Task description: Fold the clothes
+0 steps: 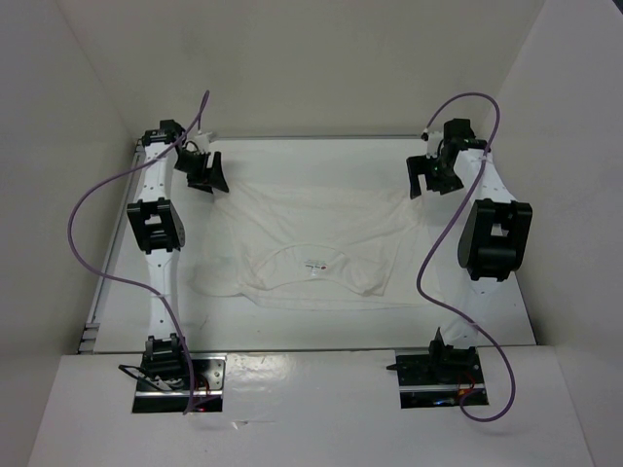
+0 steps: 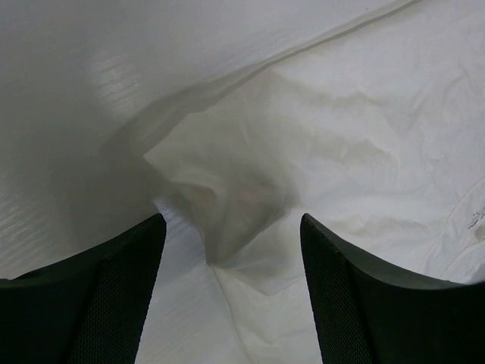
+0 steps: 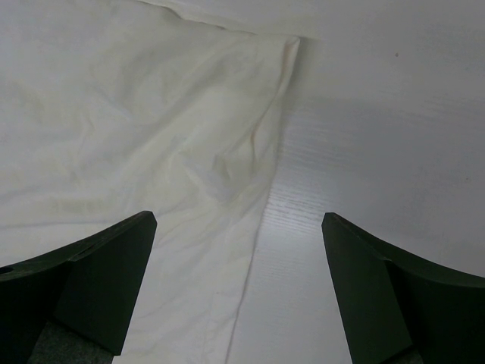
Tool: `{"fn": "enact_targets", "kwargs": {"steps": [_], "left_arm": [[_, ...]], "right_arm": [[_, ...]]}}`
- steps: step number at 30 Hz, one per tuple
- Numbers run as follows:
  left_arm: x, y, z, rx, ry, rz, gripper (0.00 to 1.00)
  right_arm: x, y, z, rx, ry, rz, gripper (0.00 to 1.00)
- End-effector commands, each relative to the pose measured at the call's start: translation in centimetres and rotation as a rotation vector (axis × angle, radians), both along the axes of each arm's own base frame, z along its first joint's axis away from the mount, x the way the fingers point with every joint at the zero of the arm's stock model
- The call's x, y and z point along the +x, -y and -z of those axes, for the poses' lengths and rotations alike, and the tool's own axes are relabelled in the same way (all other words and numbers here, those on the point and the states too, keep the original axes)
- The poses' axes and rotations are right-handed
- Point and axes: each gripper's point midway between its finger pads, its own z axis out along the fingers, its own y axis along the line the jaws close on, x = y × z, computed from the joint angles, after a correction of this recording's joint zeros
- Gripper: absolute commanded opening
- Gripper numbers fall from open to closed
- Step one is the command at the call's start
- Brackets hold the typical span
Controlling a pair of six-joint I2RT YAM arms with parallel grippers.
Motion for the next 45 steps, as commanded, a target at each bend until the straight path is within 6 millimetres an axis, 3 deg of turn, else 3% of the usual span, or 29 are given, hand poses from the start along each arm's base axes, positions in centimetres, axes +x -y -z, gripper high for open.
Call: {"fn": "enact_targets", "kwargs": {"steps": [1, 5, 10, 19, 24, 27, 34, 39, 40, 45], "left_arm": [[-0.6, 0.4, 2.0, -0.033, -0.036, 0.024, 0.78], [-0.8, 1.4, 3.3, -0.037, -0.058, 0.044, 0.74], [-0.6, 2.7, 3.2, -0.045, -0.047, 0.067, 0.71], [-0.6, 3.0, 3.8, -0.065, -0.055, 0.071, 0.69], [-1.0, 2.8, 4.3, -0.057, -0.075, 0.068, 0.56], [-1.0, 2.7, 4.2, -0.048, -0.076, 0.066, 0.36], [-1.2, 2.4, 4.0, -0.023, -0.089, 0.054, 0.16], [-1.3, 2.4, 3.8, -0.023, -0.089, 0.054, 0.14], [-1.5, 2.2, 4.1, -0.015, -0.100, 0.052, 0.14], [-1.7, 2.3, 4.1, -0.016, -0.109, 0.052, 0.14]], "right_arm": [[-0.6, 0.2, -0.6, -0.006, 0.001, -0.001, 0.99], [-0.6, 0.2, -0.2, -0.005, -0.008, -0.001, 0.99], [-0.1, 0.1, -0.4, 0.002, 0.002, -0.006, 0.99], [0.3, 0.2, -0.4, 0.002, 0.002, -0.006, 0.98], [0.6, 0.2, 0.4, 0.003, -0.007, -0.006, 0.98], [1.6, 0.4, 0.6, 0.007, 0.024, 0.030, 0.98], [4.0, -0.2, 3.1, 0.113, -0.001, 0.042, 0.96], [6.1, -0.8, 3.7, 0.155, 0.013, 0.018, 0.94], [6.1, -0.8, 4.6, 0.158, -0.009, 0.020, 0.92], [7.2, -0.7, 5.1, 0.186, -0.003, 0.014, 0.87]]}}
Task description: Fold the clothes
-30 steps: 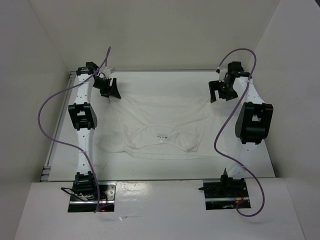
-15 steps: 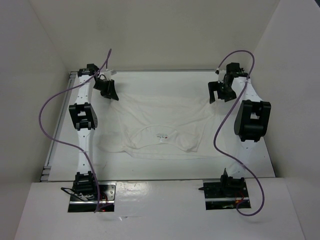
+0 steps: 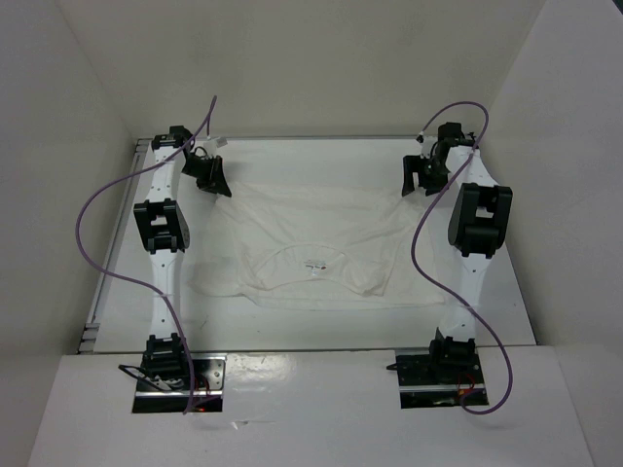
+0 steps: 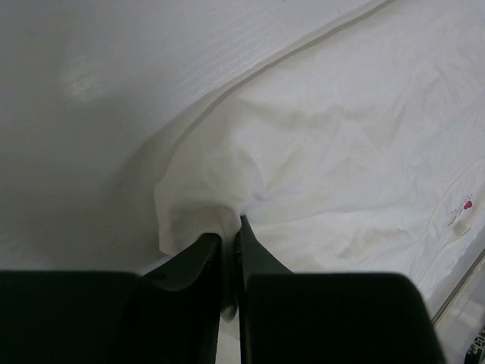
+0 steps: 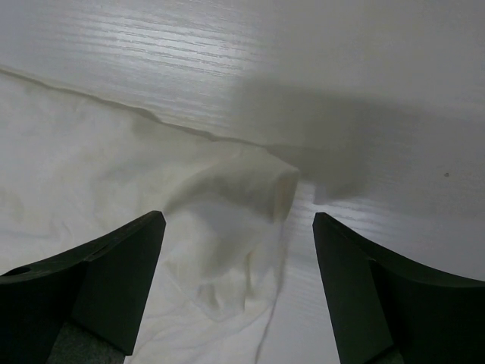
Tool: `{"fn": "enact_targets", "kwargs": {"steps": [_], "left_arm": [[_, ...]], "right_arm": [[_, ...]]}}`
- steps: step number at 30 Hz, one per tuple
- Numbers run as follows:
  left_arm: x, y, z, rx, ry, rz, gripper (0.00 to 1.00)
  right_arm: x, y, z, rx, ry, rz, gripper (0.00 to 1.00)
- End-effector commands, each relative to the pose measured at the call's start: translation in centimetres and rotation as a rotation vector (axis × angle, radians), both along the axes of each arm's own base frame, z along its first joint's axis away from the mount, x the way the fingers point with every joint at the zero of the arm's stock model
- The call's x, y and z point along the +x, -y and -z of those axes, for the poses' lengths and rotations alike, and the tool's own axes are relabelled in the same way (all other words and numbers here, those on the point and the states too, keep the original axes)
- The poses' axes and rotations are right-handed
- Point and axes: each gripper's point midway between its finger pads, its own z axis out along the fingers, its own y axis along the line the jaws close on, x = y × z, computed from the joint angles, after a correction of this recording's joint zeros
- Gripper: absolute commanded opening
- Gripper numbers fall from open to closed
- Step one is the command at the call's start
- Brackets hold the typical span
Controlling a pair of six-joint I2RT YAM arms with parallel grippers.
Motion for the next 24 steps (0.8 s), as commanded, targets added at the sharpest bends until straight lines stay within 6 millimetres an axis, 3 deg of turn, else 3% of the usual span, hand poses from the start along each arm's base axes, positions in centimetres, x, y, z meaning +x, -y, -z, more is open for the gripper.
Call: {"fn": "enact_targets", "kwargs": {"steps": [1, 14, 21, 24], "left_arm": [[-1.4, -0.7, 2.2, 0.072, -0.070, 0.010, 0.14], [-1.8, -0.8, 2.8, 0.078, -0.091, 0.010, 0.12], [-2.1, -0.8, 3.2, 0.076, -0.109, 0.011, 0.10], [-2.2, -0.8, 3.0, 0.078, -0.104, 0.018, 0.10]], "right_arm": [[1.7, -0.1, -1.7, 0.040, 0.060, -0.002, 0.86], [1.7, 0.7, 0.4, 0.078, 0.030, -0.016, 0.62], [1.5, 0.1, 1.9, 0.113, 0.001, -0.036, 0.60], [2.0, -0.2, 1.5, 0.131, 0.015, -0.045, 0.59]]}}
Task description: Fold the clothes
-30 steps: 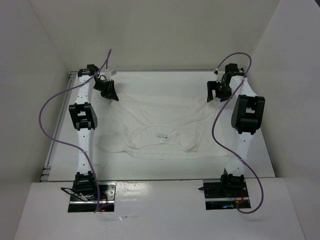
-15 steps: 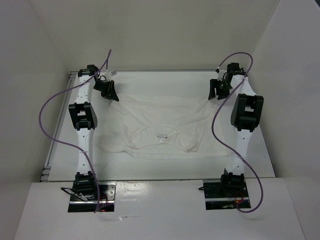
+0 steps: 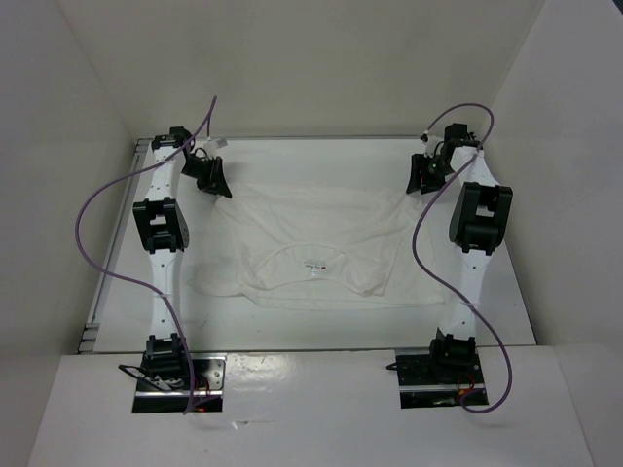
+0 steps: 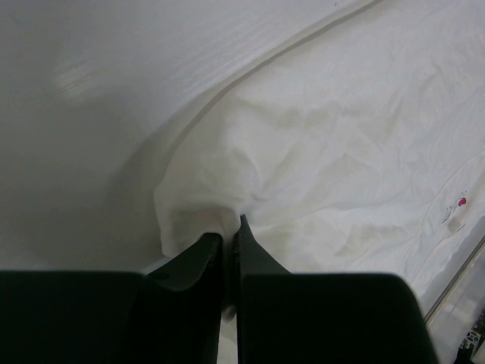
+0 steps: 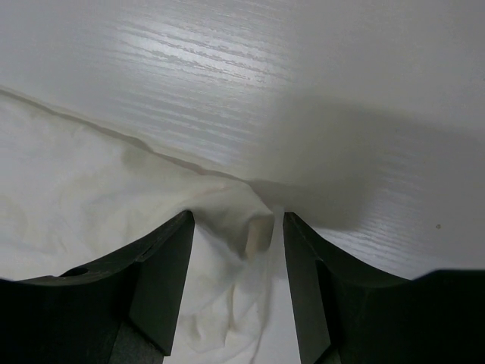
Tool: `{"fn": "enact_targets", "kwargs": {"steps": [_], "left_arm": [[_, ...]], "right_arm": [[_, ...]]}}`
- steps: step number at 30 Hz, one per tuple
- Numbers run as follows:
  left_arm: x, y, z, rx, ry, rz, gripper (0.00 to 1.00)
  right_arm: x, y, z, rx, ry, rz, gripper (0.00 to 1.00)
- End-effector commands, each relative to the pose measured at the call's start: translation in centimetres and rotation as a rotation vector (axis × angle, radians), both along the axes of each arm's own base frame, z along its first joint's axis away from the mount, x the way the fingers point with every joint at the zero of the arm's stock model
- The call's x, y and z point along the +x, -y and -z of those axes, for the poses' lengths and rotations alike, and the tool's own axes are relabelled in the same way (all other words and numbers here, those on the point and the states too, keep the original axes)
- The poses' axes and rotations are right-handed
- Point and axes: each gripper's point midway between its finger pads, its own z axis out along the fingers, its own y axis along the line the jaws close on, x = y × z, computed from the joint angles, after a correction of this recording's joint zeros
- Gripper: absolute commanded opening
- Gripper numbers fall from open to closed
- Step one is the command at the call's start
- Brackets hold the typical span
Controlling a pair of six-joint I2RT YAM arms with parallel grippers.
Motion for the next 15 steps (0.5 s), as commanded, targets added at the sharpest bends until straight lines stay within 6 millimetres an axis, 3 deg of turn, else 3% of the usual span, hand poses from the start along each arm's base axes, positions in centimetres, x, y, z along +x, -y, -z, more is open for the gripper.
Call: {"fn": "enact_targets", "kwargs": {"steps": [1, 7, 11, 15], "left_arm": [[-1.8, -0.9, 2.9, 0.086, -0.088, 0.018, 0.10], [-1.9, -0.9, 2.7, 0.086, -0.088, 0.018, 0.10], [-2.0, -1.0, 3.0, 0.093, -0.098, 0.017, 0.10], [-2.0, -1.0, 3.0, 0.093, -0.098, 0.017, 0.07]], "right_arm": [[0.4, -0.4, 0.8, 0.035, -0.006, -0.025, 0.59], [0.8, -0.7, 1.2, 0.054, -0.014, -0.032, 0.55], [0.7, -0.8, 1.4, 0.060, -0.020, -0.043, 0.39], [0.5, -0.8, 1.7, 0.062, -0.029, -0.042, 0.15]]}}
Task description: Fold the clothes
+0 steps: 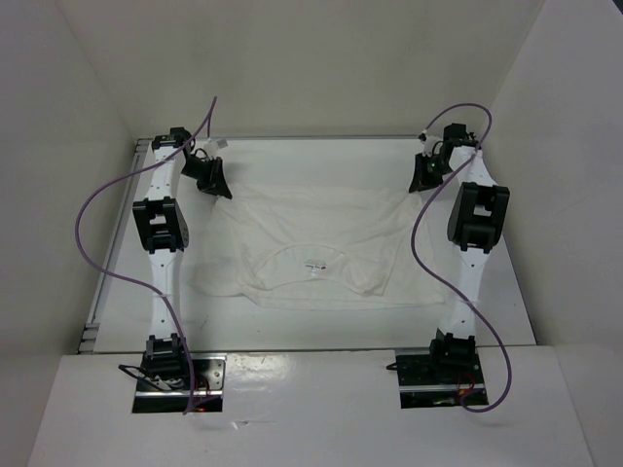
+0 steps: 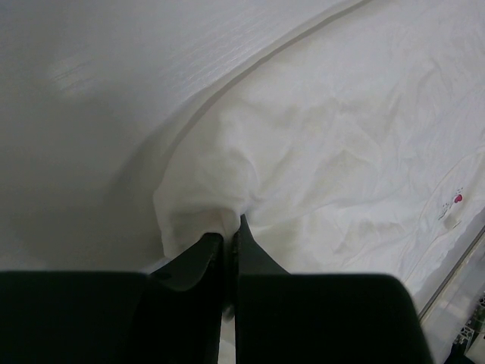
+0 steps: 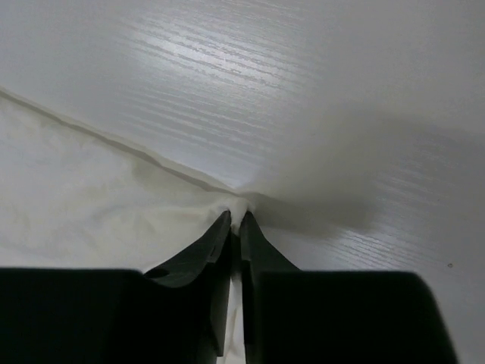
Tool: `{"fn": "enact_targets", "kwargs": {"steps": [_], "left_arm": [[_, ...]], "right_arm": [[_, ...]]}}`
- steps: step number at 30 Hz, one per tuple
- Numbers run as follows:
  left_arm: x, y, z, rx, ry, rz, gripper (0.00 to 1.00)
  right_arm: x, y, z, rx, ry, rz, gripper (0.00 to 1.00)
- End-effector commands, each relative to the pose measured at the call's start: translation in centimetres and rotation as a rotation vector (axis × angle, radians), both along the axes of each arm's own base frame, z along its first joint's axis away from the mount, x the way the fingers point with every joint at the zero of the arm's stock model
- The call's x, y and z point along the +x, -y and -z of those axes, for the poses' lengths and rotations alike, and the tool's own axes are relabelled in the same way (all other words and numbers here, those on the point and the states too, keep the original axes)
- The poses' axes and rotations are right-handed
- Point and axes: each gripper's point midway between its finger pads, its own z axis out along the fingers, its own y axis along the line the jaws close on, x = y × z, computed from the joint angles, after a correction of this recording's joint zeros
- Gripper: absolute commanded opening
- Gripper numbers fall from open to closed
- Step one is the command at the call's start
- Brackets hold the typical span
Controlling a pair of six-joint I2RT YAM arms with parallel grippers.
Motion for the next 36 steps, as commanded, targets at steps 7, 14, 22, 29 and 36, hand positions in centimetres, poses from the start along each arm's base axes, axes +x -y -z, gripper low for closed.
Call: {"fn": "enact_targets", "kwargs": {"steps": [7, 14, 22, 29, 36], "left_arm": [[-0.6, -1.2, 0.5, 0.107, -0.014, 0.014, 0.00], [0.9, -2.0, -3.9, 0.159, 0.098, -0.017, 0.27], [0.9, -2.5, -1.2, 0.185, 0.046, -0.039, 0.80], [1.6, -2.7, -0.3, 0.195, 0.044, -0.067, 0.86], [1.7, -2.2, 0.9, 0.158, 0.035, -0.058, 0.70]], "right_arm": [[0.8, 0.4, -1.1, -0.009, 0.011, -0.002, 0.00], [2.7, 1.0, -4.6, -0.039, 0.084, 0.007, 0.00], [1.7, -0.1, -2.4, -0.037, 0.028, -0.029, 0.00], [1.2, -0.7, -1.7, -0.038, 0.012, -0.046, 0.00], [0.9, -1.4, -2.0, -0.062, 0.012, -0.064, 0.00]]}}
